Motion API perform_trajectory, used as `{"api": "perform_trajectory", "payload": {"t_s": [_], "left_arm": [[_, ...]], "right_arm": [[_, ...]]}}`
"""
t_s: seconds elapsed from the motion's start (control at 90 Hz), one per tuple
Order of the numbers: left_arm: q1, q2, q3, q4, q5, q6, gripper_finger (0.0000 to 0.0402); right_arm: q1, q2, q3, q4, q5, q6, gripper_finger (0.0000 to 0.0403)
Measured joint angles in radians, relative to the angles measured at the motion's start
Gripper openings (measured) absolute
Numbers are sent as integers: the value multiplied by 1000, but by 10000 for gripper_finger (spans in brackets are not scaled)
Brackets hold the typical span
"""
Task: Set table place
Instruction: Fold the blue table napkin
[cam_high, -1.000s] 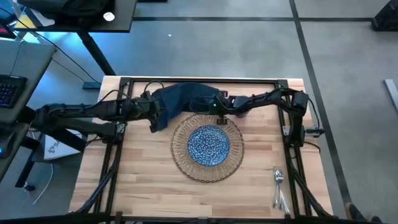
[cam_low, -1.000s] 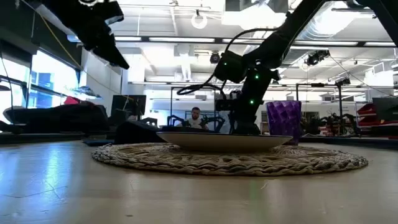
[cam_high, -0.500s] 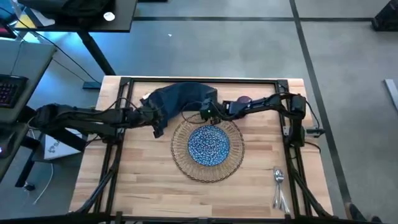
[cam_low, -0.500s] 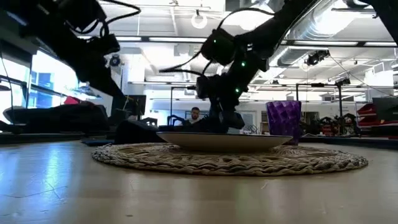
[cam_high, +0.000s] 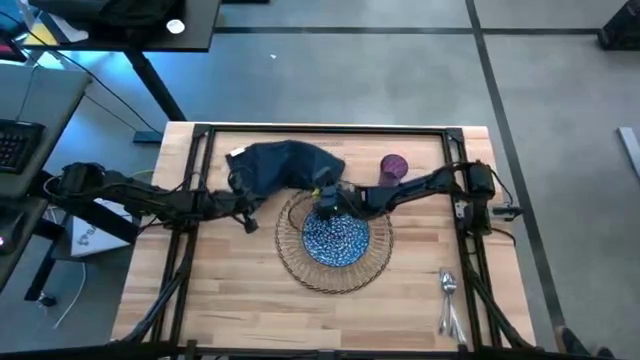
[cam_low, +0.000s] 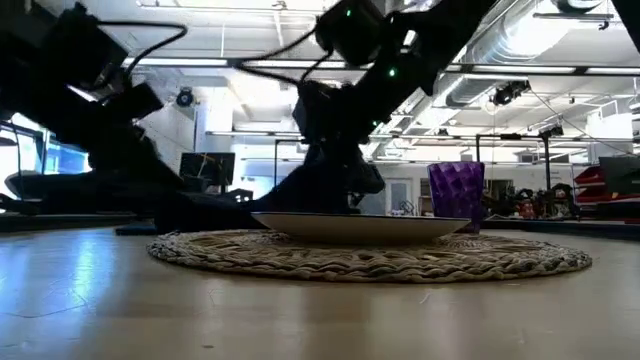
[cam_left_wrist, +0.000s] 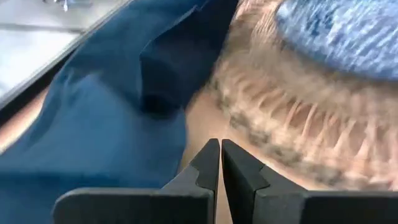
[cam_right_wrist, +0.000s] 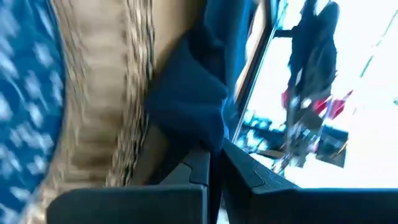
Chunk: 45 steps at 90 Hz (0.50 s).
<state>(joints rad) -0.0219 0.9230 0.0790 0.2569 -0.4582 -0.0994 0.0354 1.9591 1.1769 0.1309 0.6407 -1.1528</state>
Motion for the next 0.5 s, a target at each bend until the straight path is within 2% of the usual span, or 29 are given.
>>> {"api": "perform_trajectory", "payload": {"t_s": [0.111, 0.244, 0.5], "left_arm": [[-2, 0, -7, -6, 36, -6, 0], [-17, -1, -7, -9, 58, 36, 0], [-65, -1, 58, -116, 58, 167, 14]], "right_arm": [[53, -1, 0, 29, -4, 25, 0], [111, -1, 20, 26, 23, 176, 0], [164, -3, 139, -240, 40, 516, 0]]}}
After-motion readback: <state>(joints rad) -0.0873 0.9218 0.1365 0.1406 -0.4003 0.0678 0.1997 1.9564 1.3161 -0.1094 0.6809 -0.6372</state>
